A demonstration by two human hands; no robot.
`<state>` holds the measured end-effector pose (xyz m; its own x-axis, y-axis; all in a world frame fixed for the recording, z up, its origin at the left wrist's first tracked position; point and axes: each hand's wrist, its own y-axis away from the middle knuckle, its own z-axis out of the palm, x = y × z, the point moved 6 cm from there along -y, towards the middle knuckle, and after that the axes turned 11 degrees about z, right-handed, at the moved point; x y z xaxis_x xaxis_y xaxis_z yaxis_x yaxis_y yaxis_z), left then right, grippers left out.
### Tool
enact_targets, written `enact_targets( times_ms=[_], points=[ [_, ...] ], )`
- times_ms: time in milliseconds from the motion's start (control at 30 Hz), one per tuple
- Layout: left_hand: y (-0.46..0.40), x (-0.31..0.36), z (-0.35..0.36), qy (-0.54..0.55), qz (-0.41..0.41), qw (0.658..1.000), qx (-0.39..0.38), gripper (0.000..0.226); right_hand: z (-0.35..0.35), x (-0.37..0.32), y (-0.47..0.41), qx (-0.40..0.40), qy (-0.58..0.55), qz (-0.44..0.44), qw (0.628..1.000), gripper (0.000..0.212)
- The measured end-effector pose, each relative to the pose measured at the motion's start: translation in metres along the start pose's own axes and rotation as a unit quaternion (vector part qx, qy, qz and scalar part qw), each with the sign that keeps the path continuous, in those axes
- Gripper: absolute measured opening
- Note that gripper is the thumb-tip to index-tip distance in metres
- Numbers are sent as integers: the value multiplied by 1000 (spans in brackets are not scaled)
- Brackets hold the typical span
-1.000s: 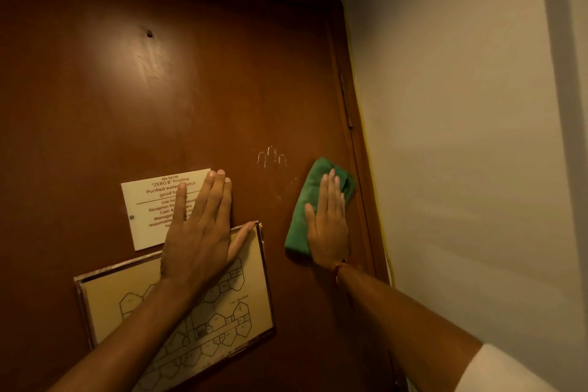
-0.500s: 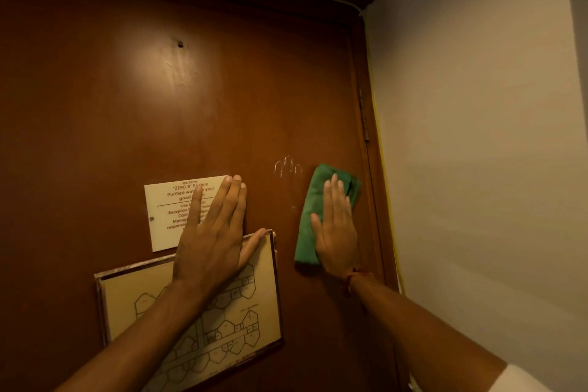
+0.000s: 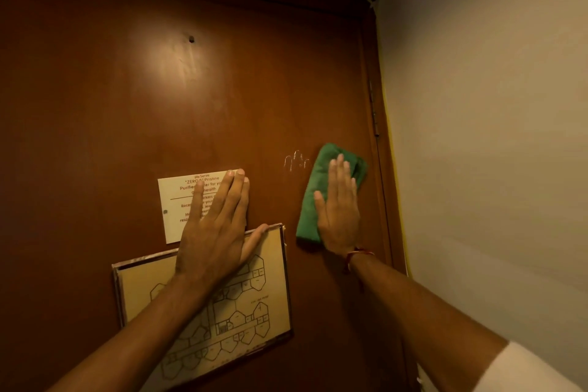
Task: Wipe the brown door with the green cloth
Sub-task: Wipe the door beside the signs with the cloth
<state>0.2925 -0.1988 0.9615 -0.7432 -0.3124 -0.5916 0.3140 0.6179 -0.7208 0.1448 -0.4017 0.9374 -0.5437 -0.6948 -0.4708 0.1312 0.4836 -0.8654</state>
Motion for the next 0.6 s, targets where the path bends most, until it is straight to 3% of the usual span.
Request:
enact_targets(
  times_ms=[133, 233, 467, 600],
  points=[
    [2, 0, -1, -3, 2, 1000, -5, 88, 14, 19, 54, -37, 21, -56, 998, 70],
    [6, 0, -2, -8, 7, 1000, -8, 87, 16, 50, 90, -54, 28, -32, 998, 72],
    [2, -13, -4, -13, -3, 1000, 3, 90, -5, 11, -11, -6, -3, 50, 999, 67],
    [0, -17, -5, -15, -8, 1000, 11, 90, 2, -26, -4, -22, 12, -67, 997, 68]
  ],
)
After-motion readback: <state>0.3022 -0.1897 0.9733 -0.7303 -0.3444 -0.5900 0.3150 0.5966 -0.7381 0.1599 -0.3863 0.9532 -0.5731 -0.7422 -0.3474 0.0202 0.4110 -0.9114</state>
